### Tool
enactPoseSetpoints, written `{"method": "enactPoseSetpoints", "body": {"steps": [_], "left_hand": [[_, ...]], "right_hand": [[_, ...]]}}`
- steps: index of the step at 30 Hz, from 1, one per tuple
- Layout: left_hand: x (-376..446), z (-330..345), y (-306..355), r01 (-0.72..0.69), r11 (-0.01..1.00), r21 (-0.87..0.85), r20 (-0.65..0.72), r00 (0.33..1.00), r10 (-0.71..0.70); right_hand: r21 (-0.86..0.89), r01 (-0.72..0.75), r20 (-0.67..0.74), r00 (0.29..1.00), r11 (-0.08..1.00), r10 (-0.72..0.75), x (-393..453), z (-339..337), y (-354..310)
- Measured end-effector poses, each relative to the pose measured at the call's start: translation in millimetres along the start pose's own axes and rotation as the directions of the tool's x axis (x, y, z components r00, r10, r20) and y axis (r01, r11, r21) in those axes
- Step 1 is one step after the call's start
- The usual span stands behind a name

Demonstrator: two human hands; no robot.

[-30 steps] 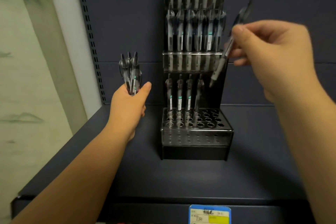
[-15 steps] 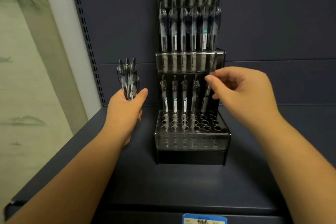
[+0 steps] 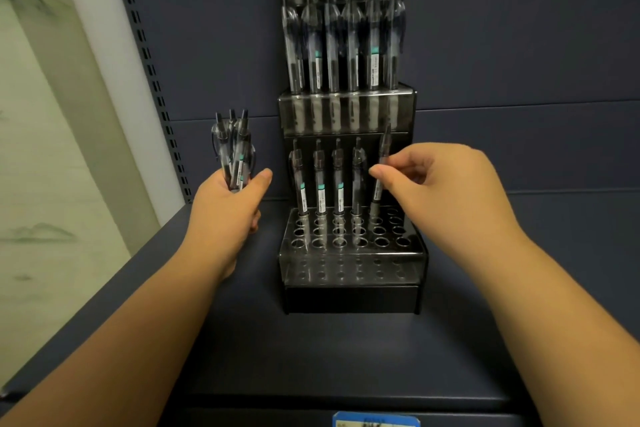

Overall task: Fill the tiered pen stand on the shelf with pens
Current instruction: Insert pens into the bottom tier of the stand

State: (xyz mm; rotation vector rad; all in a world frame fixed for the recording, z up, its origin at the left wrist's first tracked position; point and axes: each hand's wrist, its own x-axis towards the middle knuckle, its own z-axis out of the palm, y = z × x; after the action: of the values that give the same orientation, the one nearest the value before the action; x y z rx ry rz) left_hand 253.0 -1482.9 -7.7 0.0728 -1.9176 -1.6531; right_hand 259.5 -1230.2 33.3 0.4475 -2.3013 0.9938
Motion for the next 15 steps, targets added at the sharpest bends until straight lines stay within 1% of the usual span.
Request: {"method": "enactPoseSetpoints", "body": {"steps": [2,6,12,15], "left_hand": [[0.3,0.3,-0.3,0.002,1.0,0.003,0.005,1.0,-0.002],[-0.7,1.3,-0.3,0.006,1.0,0.007,0.007,1.0,-0.006],[-1.3,1.3,0.7,0.007,1.0,0.015,0.015,1.0,-0.007],[-2.2,0.7,1.6,0.016,1.0,0.009,0.018,1.0,-0.017]], "right_hand": [[-0.019,0.005,0.014,1.0,1.0,-0.005,-0.4,1.4,-1.2],[-0.13,0.02,0.1,0.995,0.991,-0.007,-3.5,4.3,-2.3],[-0.096,-0.02,0.106,0.994,0.995,0.03,-3.7,0.9,-1.0],[-0.063,-0.025,0.081,0.996,0.998,0.031,-6.2,0.9,-0.8]]}}
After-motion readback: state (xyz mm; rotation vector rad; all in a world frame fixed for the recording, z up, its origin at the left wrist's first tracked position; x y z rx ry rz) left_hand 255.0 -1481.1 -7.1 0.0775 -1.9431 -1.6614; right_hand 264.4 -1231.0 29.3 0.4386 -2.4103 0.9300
